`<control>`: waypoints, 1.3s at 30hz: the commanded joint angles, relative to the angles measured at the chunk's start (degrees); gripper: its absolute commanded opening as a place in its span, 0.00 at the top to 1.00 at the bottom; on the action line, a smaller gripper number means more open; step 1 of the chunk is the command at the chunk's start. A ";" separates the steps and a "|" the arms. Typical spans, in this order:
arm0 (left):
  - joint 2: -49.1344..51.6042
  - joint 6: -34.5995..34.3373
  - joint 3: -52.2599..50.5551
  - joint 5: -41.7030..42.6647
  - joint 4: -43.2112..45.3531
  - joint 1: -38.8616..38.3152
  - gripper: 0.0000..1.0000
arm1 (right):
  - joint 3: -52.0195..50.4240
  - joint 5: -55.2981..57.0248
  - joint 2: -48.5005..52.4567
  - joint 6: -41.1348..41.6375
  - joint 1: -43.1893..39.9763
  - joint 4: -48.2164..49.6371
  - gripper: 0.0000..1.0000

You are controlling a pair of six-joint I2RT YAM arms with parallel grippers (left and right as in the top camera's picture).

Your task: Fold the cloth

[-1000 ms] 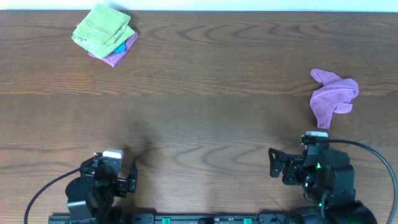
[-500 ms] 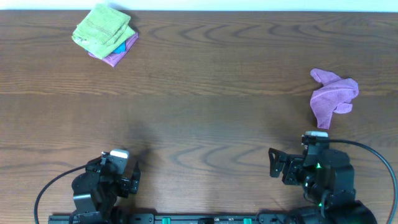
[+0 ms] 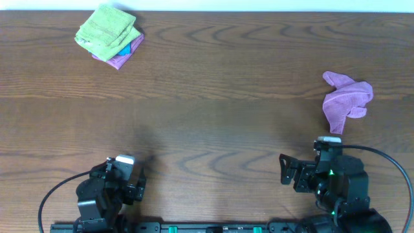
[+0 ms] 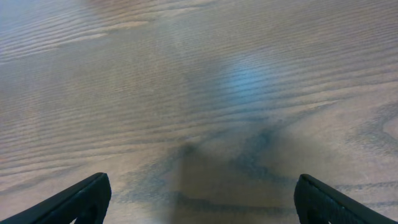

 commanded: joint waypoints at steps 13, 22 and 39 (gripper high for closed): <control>-0.42 0.22 -2.16 -0.98 -1.75 -0.33 0.05 | -0.20 -0.07 -0.31 0.55 -0.26 0.09 0.01; -0.42 0.22 -2.16 -0.98 -1.75 -0.33 0.05 | -0.20 -0.07 -0.31 0.55 -0.26 0.09 0.01; -0.42 0.20 -2.16 -0.98 -1.75 -0.33 0.05 | -4.50 -0.48 -6.75 0.74 -2.34 1.64 0.01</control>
